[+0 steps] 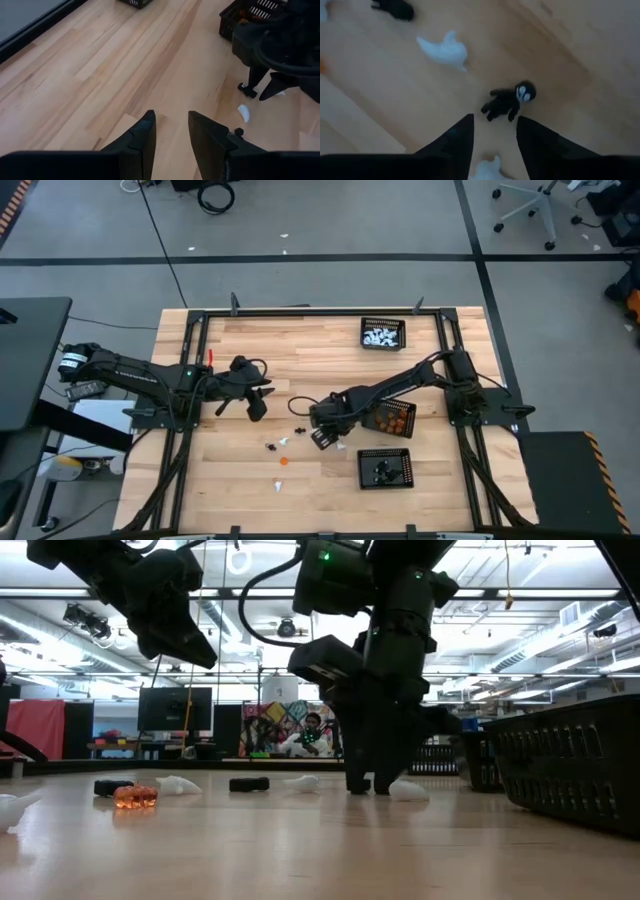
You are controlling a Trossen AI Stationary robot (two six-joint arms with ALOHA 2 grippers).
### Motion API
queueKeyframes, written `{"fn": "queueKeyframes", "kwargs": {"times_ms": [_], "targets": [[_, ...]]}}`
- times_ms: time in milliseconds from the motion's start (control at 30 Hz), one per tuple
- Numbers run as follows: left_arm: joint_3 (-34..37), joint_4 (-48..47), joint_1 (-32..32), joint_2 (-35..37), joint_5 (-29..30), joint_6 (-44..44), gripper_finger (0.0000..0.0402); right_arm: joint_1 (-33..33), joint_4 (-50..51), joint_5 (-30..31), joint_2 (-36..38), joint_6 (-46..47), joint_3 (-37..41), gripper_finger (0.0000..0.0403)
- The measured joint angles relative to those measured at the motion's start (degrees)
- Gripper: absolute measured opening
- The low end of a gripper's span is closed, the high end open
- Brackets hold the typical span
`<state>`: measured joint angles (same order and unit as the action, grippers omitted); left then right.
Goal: Sort Halloween decoration
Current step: Put the black skeleton toy into the bottom black bin
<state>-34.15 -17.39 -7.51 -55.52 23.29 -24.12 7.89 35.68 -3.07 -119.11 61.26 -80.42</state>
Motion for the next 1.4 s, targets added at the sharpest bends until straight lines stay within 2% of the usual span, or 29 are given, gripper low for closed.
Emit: {"fn": "queueKeyframes", "kwargs": {"times_ms": [333,633,833,1133,1400], "targets": [[0.0,0.0,0.0,0.0,0.0,-2.8,0.0123,-2.9,-1.0,0.0,0.1,-3.3,0.0,0.0164],[0.0,0.0,0.0,0.0,0.0,-2.2,0.0123,-1.8,-0.4,2.0,0.1,-6.7,0.0,0.0158],[0.0,0.0,0.0,0.0,0.0,-2.0,0.0123,-0.6,0.1,4.4,0.1,-9.3,0.0,0.0124],[0.0,0.0,0.0,0.0,0.0,-2.0,0.0123,-0.7,0.4,3.2,0.1,-13.4,0.0,0.0057],[0.0,-0.1,0.0,0.0,0.0,-2.0,0.0123,-1.2,0.0,-0.5,0.7,-18.2,0.0,0.0045]]}}
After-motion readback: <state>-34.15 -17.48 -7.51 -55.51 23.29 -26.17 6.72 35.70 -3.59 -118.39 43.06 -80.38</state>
